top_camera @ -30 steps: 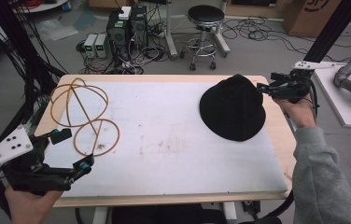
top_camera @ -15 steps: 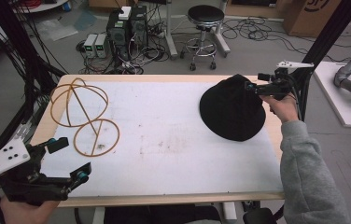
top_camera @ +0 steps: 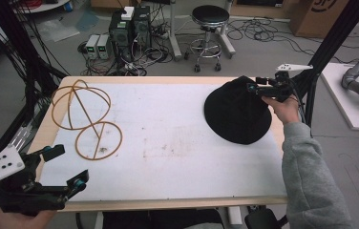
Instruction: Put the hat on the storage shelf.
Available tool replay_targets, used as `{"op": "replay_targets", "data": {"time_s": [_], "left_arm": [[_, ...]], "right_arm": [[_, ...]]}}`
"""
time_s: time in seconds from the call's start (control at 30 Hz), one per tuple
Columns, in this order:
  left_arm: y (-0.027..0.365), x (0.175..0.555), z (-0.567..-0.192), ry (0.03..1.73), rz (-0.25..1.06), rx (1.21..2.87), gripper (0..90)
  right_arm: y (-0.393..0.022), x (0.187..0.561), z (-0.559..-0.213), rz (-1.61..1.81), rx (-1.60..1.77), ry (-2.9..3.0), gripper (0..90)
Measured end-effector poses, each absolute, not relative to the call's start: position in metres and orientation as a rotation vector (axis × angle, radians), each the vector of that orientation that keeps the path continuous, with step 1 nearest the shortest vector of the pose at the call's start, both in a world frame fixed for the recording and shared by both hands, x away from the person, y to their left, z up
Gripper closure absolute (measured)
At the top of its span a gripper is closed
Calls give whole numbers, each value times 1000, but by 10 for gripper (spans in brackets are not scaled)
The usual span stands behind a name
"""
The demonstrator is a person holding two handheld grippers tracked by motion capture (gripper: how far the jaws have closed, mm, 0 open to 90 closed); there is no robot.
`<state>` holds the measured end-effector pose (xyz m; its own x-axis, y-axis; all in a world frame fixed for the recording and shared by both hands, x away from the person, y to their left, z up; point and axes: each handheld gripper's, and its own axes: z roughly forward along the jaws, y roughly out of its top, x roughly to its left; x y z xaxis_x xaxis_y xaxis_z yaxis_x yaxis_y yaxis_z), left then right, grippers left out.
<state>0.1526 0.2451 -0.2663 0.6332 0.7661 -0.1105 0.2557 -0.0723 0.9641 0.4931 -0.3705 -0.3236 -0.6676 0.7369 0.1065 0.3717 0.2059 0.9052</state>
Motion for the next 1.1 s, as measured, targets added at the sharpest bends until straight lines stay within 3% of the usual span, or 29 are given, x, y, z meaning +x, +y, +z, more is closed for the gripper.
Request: {"op": "replay_targets", "data": {"time_s": [0.13,0.2,0.3,0.77,1.1], "left_arm": [[246,152,-266,860,521,1631,18],[247,153,-266,860,521,1633,18],[247,153,-266,860,520,1632,18],[248,153,-265,865,527,1626,18],[249,153,-266,878,529,1624,18]], "right_arm": [[-368,492,-327,1398,991,2181,643],[-367,492,-328,1393,985,2183,682],[-364,491,-329,1336,967,2181,810],[-369,482,-317,1370,947,2153,838],[-367,462,-286,1410,906,2122,838]]}}
